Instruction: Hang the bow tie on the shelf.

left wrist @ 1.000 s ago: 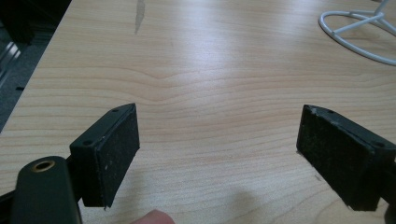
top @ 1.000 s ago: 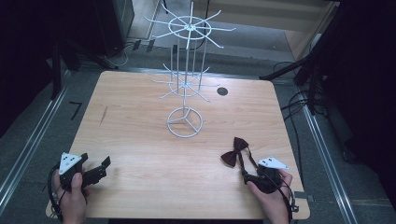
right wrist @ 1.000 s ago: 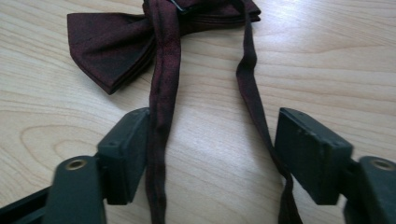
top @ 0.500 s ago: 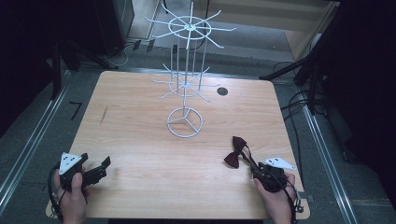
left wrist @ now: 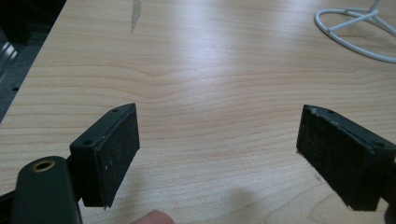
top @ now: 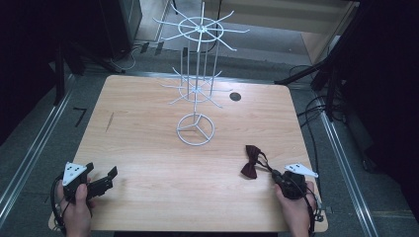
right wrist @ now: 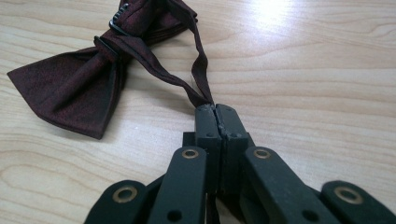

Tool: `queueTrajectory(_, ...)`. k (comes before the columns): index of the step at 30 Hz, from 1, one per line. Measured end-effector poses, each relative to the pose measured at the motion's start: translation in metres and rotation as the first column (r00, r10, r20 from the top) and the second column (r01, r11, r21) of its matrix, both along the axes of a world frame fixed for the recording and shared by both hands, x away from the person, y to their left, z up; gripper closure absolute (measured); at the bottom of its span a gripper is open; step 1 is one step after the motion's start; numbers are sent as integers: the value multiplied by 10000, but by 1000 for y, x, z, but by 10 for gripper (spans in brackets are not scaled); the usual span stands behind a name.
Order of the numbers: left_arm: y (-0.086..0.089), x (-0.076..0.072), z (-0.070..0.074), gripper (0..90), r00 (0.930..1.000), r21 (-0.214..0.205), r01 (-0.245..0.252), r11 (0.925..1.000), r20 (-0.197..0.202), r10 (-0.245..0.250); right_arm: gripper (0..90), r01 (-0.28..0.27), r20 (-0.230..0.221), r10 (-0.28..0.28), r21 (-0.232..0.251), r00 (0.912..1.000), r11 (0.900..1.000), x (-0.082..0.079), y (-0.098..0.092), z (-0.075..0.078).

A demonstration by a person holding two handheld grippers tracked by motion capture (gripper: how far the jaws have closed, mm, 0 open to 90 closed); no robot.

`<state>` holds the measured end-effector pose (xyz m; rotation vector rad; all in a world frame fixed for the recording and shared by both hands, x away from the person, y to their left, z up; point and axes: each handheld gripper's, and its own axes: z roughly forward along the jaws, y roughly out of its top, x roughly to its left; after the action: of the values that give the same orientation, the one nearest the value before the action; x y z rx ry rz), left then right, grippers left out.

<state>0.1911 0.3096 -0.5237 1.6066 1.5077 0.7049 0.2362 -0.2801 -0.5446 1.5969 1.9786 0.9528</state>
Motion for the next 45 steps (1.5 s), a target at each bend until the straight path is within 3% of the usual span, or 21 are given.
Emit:
queueTrajectory(6,0,1,0,139,10000,-69,-41,10000,21,41,900,53,511,-52,-23,9987,10000,-4,4,-4)
queueTrajectory(8,0,1,0,139,10000,-70,-43,10000,23,43,900,73,923,-73,1,9957,10000,-6,8,-2)
queueTrajectory(10,1,1,0,139,10000,-100,-35,9999,51,35,900,33,1731,-42,56,9849,10000,-11,13,5)
queueTrajectory(11,1,1,0,139,10000,-100,-35,9999,51,35,900,33,1731,-42,56,9849,10000,-11,13,5)
queueTrajectory(12,1,1,0,139,10000,-119,-43,9999,75,44,900,-8,2277,36,-124,9737,9999,-13,18,10)
queueTrajectory(13,1,1,0,139,10000,-119,-43,9999,75,44,900,-8,2277,36,-124,9737,9999,-13,18,10)
queueTrajectory(14,1,1,0,139,10000,-115,-54,9999,82,55,900,-11,2709,50,-146,9626,9999,-14,22,17)
queueTrajectory(15,1,1,0,139,10000,-115,-54,9999,82,55,900,-11,2709,50,-146,9626,9999,-14,22,17)
queueTrajectory(17,1,1,0,139,10000,-95,-51,9999,79,52,900,-65,3109,126,-206,9503,9998,-15,26,24)
queueTrajectory(22,1,0,0,139,9999,-101,-40,9999,94,41,900,-220,3508,323,-332,9359,9992,-17,32,32)
queueTrajectory(29,1,0,0,139,10000,-108,-17,9999,73,17,900,-319,3790,331,-93,9248,9994,-18,36,40)
queueTrajectory(45,2,1,0,140,9999,-186,-36,9998,97,38,900,-536,4105,456,80,9107,9985,-15,44,49)
